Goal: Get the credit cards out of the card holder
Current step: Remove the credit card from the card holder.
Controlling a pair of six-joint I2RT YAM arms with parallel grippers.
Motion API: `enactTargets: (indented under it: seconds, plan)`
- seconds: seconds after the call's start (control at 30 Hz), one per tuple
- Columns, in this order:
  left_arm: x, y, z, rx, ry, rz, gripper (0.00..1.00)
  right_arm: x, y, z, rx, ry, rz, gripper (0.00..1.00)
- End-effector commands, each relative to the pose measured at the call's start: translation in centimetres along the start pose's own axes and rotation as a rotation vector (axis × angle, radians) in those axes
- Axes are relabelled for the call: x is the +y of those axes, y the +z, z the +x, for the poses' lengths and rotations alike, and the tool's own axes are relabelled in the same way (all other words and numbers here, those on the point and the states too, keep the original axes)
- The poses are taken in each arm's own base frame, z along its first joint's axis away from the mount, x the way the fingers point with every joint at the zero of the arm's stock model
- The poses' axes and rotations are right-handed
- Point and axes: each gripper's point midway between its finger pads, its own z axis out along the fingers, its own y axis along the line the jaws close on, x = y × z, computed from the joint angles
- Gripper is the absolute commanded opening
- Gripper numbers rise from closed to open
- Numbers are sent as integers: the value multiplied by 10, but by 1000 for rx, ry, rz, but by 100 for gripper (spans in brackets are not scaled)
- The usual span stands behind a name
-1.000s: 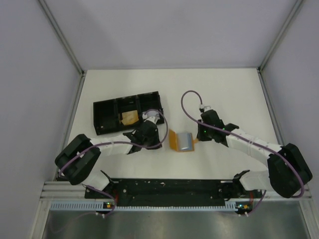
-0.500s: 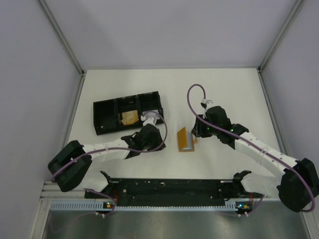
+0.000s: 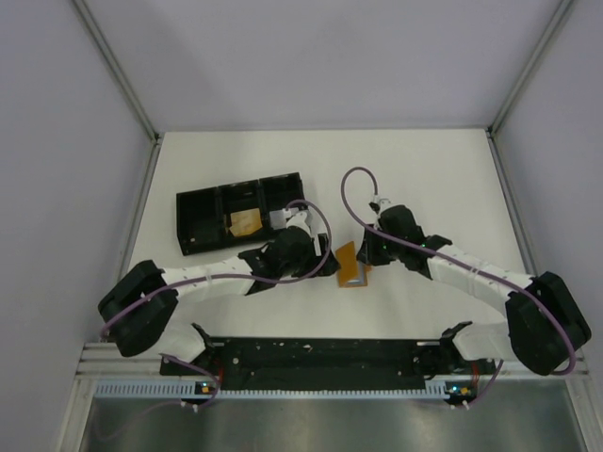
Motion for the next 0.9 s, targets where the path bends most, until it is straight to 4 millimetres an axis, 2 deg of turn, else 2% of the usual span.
enactTargets:
  seconds: [0.0,0.13,0.27,0.5,0.7,0.87]
  plan:
    - [-21,3,-4,-13,-16,95,79,29,0,-15,-53,-27,-166,17]
    - [-20,-1,-4,-26,-25,107,80,52,-6,-20,-60,-49,-283,16]
    - [-13,-14,-12,-84,-29,92,81,68,-9,-27,-65,-69,-362,16]
    - [-4,-31,-14,-118,-34,76,79,86,11,-16,16,-99,-401,16]
    - [-5,-42,-17,-146,-31,100,69,101,35,-2,80,-132,-406,16]
    - [-10,-39,-15,-136,-27,127,54,89,61,16,153,-137,-315,16]
